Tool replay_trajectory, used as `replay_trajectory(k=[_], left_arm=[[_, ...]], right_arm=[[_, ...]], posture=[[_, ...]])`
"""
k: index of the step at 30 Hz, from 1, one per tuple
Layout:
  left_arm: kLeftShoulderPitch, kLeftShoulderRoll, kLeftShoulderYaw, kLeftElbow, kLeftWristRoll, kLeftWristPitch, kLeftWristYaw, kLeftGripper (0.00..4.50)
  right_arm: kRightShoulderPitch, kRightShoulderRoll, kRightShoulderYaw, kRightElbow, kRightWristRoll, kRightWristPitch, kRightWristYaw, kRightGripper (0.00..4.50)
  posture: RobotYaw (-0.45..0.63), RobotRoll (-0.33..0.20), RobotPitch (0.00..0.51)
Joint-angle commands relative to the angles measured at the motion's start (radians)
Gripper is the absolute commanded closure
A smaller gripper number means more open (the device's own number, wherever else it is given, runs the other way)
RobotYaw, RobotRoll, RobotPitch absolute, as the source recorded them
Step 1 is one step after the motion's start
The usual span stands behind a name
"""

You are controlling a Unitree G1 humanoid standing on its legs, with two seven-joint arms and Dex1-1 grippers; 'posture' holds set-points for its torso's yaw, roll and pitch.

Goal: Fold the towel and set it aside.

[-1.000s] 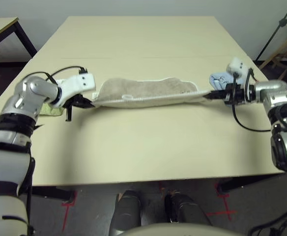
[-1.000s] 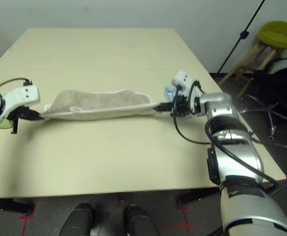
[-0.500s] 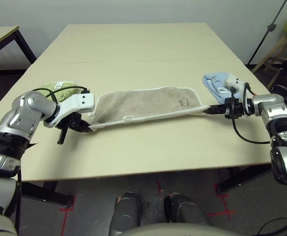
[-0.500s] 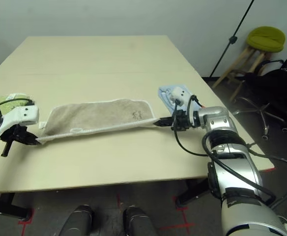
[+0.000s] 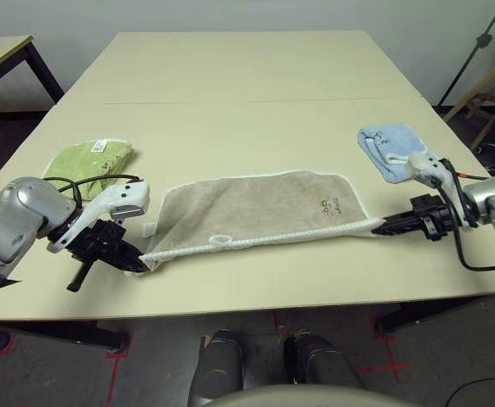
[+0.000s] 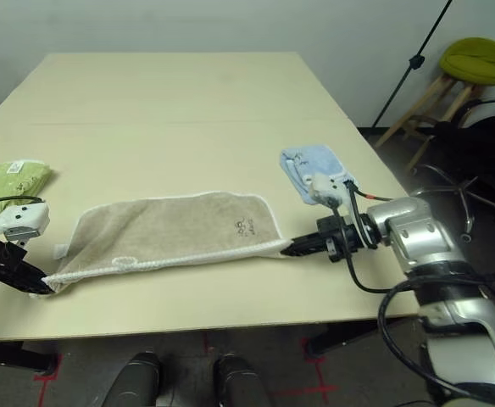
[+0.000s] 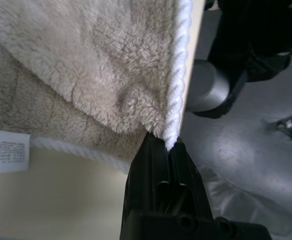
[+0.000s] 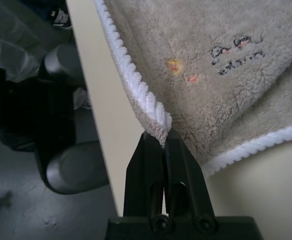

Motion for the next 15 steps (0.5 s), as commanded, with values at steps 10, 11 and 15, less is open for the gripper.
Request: replay_trajectory(k=[10, 11, 15], left_arm=[[-0.113, 0.005, -0.118, 0.018, 0.000, 0.000, -0.002, 4.46], [-0.146, -0.010, -0.137, 0.047, 0.024, -0.015, -0.002, 4.46], [-0.303, -0.115, -0.209, 0.228, 0.165, -0.121, -0.002, 4.46]], right_arm=[[-0.058, 0.002, 0.053, 0.085, 0.017, -0.031, 0.006, 4.50], [-0.078, 0.016, 0.056, 0.117, 0.001, -0.048, 0.006, 4.50], [-0.172, 0.102, 0.065, 0.270, -0.087, -0.136, 0.006, 4.50]], posture=[[0.16, 0.000, 0.141], [0.16, 0.000, 0.141], [0.16, 0.000, 0.141]])
